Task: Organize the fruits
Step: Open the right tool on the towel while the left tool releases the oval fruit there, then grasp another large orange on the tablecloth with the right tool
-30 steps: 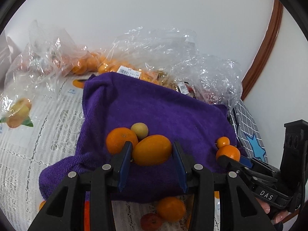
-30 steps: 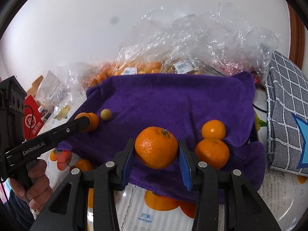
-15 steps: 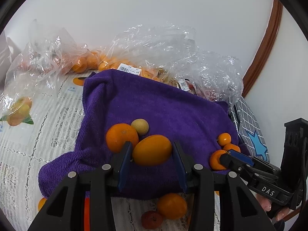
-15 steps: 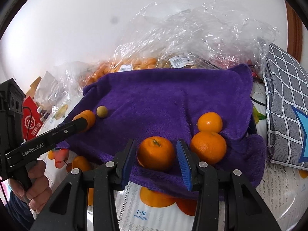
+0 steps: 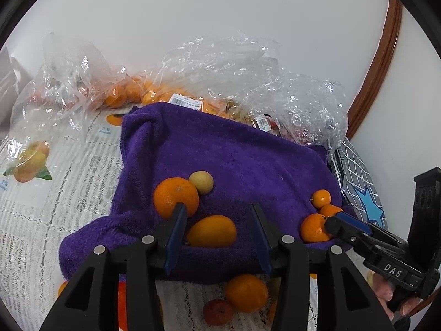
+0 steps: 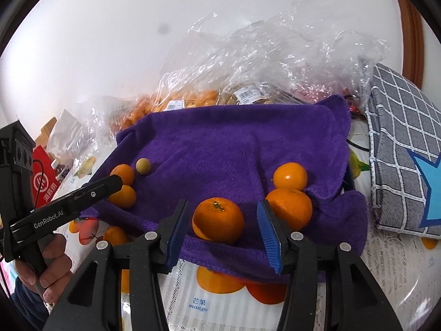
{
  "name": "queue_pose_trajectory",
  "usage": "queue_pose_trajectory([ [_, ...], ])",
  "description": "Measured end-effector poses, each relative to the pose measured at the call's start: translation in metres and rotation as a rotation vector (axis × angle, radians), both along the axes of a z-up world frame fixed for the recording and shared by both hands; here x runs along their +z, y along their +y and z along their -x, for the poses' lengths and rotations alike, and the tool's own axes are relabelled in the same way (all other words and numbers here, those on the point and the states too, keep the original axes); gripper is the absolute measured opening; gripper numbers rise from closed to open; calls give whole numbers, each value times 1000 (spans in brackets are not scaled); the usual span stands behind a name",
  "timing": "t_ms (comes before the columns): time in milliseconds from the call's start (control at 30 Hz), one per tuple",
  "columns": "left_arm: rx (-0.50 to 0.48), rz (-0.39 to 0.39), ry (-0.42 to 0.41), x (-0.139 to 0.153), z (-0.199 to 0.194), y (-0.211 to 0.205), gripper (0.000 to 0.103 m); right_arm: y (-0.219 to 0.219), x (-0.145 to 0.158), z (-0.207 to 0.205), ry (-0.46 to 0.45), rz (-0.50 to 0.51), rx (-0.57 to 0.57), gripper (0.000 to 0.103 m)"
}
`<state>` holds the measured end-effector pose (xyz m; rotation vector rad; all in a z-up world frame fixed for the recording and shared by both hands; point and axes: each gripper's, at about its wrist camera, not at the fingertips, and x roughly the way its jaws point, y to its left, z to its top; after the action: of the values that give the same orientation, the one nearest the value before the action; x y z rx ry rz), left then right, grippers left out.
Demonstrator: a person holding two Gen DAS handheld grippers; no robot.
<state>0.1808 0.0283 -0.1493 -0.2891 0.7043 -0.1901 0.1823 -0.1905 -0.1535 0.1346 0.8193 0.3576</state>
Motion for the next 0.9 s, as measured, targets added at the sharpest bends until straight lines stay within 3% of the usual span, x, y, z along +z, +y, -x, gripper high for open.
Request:
queue_pose_trajectory([
  [333,18,28,-40,6,24,16,47,-10,10,33,-31,20,-60,52],
  [600,9,-15,-60,9,45,22,47,14,19,64,-33,29,-23,52],
  [900,66,-7,-41,8,60,48,48,41,13,81,-2,49,23,52],
])
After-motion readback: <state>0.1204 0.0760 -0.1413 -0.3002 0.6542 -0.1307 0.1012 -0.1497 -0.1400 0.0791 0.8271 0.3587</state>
